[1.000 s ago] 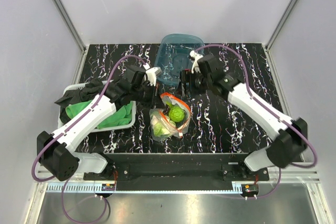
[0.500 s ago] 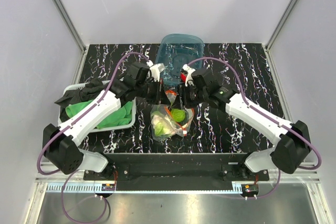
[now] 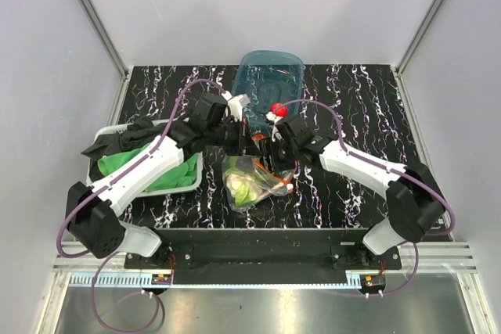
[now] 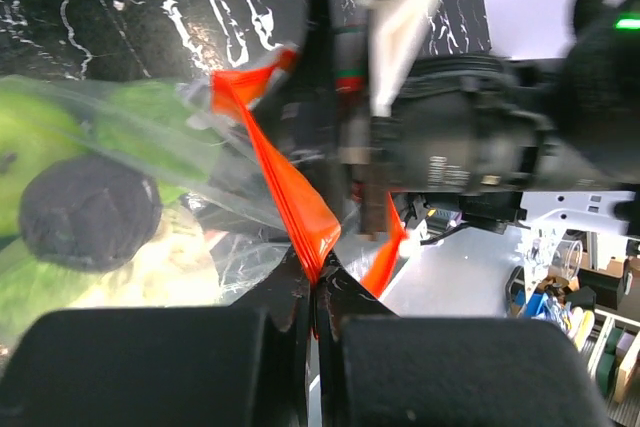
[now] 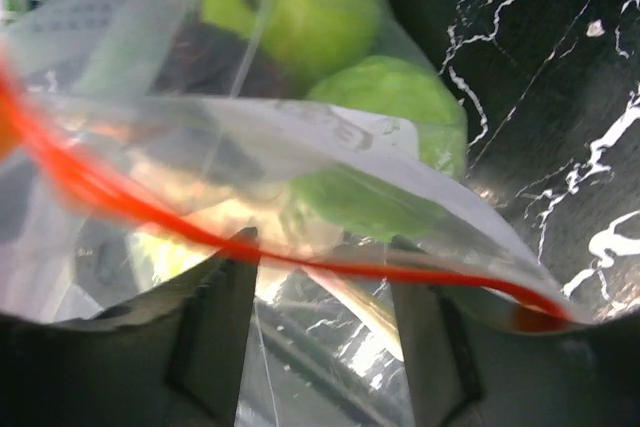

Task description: Open the zip-top bag and remove the fake food

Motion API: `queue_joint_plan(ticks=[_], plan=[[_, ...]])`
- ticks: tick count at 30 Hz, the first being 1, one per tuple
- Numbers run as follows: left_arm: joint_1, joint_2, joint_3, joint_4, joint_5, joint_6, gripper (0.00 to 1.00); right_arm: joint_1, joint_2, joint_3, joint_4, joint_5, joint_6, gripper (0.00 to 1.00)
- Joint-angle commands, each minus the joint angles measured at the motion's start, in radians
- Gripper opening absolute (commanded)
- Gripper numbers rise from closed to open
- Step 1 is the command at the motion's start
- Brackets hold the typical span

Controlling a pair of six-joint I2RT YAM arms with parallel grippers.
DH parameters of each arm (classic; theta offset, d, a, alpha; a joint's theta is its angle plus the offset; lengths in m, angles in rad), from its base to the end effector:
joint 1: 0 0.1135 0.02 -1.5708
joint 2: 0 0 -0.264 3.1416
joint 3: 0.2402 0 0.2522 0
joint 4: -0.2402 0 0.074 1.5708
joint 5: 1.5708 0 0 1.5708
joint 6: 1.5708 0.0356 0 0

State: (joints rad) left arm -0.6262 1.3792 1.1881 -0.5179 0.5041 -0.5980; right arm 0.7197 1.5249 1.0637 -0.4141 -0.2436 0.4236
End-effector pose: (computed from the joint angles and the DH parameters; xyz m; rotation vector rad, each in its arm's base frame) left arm 0.2342 -0.1906 0.3166 0.3257 2.4541 -1.1676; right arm 0.2376 0.2197 0.2386 -0.4933 2.5322 0.7707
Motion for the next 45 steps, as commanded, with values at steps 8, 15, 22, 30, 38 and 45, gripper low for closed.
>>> queue_joint_plan(ticks=[8,15,22,30,38,45], plan=[[-0.03,0.101,0.039,0.101,-0.027,-0.013,0.0,-0.023,0.07,-0.076,0.196,0.081,0.018,0.81],[-0.032,0.146,0.021,0.105,-0.033,0.006,0.0,-0.037,0.103,-0.131,0.368,0.03,0.026,0.94],[-0.032,0.182,0.011,0.104,-0.024,0.03,0.0,-0.037,0.145,-0.171,0.537,-0.02,0.081,1.0],[-0.032,0.199,-0.001,0.104,-0.029,0.043,0.0,-0.042,0.216,-0.159,0.595,-0.074,0.156,0.74],[-0.029,0.167,-0.012,0.096,-0.052,0.067,0.0,-0.052,0.131,-0.145,0.503,-0.049,0.1,0.4],[0.002,0.103,-0.031,0.085,-0.068,0.079,0.0,-0.051,-0.037,-0.145,0.246,-0.04,0.011,0.14]])
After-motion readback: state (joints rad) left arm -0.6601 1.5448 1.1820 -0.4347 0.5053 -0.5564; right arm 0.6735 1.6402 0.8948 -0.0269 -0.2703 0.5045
